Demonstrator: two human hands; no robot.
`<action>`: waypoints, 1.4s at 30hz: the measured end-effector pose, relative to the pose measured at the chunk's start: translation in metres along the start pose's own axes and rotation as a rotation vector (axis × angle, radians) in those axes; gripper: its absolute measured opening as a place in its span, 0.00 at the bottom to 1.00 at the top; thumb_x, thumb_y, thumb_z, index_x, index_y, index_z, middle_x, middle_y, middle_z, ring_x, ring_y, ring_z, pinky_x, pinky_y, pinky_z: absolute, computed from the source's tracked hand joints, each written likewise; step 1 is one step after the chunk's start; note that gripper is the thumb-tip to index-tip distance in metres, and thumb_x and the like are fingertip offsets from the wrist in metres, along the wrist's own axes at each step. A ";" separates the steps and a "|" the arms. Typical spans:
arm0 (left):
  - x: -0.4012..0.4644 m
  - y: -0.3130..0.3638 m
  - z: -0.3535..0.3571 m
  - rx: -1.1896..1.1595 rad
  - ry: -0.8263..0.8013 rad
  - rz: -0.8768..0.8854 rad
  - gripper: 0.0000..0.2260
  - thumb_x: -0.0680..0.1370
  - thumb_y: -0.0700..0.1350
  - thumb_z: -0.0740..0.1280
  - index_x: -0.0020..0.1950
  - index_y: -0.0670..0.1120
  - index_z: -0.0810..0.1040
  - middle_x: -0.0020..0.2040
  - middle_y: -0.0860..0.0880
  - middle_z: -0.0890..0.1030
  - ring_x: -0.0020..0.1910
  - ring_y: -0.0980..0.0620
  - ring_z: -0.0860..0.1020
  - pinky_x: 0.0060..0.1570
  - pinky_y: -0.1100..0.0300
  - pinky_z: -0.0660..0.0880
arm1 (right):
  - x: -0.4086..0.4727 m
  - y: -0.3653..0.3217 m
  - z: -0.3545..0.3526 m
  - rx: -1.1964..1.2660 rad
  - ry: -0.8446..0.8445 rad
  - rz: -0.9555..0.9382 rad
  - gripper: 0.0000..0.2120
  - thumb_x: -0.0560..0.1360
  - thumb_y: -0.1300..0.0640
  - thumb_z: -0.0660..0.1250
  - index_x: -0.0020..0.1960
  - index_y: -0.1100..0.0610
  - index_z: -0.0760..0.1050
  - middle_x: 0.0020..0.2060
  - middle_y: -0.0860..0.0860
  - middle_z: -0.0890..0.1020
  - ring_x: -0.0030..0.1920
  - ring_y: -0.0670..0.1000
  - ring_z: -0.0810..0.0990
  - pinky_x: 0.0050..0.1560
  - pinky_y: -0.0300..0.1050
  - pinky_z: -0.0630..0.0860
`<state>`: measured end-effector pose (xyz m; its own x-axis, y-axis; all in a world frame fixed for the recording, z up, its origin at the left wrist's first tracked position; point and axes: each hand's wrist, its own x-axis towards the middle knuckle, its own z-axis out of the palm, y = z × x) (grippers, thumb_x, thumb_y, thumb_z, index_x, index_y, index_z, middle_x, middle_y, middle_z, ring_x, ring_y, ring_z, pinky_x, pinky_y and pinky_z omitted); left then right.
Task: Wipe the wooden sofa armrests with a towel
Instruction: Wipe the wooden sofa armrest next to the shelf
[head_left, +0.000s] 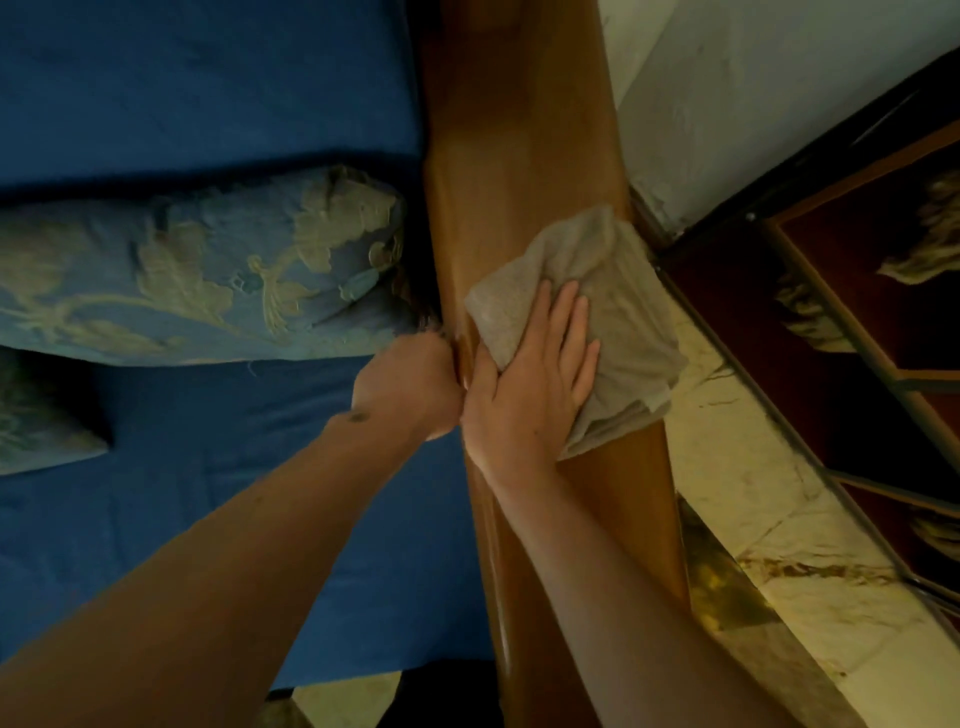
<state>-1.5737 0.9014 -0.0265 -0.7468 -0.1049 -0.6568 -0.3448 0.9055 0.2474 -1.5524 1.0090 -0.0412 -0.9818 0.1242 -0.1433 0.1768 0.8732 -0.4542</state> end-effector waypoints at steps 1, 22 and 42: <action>-0.002 0.001 0.001 -0.025 -0.024 -0.029 0.12 0.74 0.45 0.69 0.31 0.48 0.75 0.29 0.50 0.77 0.29 0.51 0.77 0.27 0.57 0.70 | 0.014 0.001 -0.002 -0.033 -0.029 -0.054 0.37 0.79 0.42 0.47 0.85 0.55 0.50 0.85 0.53 0.51 0.85 0.52 0.46 0.83 0.54 0.40; -0.018 0.028 -0.006 0.015 0.094 0.047 0.62 0.63 0.55 0.82 0.80 0.61 0.37 0.74 0.42 0.66 0.69 0.39 0.71 0.63 0.38 0.74 | 0.230 -0.056 -0.014 -0.232 -0.409 -0.460 0.34 0.84 0.42 0.53 0.85 0.48 0.45 0.85 0.50 0.46 0.84 0.52 0.42 0.81 0.54 0.38; -0.172 0.024 0.142 -0.876 0.486 -0.309 0.18 0.84 0.57 0.57 0.69 0.51 0.73 0.57 0.53 0.80 0.54 0.54 0.80 0.52 0.55 0.78 | -0.085 0.158 -0.068 -0.340 -0.421 -0.770 0.36 0.82 0.41 0.55 0.85 0.50 0.49 0.85 0.51 0.51 0.84 0.54 0.48 0.82 0.56 0.42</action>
<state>-1.3728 0.9992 -0.0084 -0.6371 -0.6108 -0.4701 -0.7058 0.2174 0.6742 -1.4461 1.1691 -0.0408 -0.7026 -0.6675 -0.2467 -0.6059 0.7429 -0.2846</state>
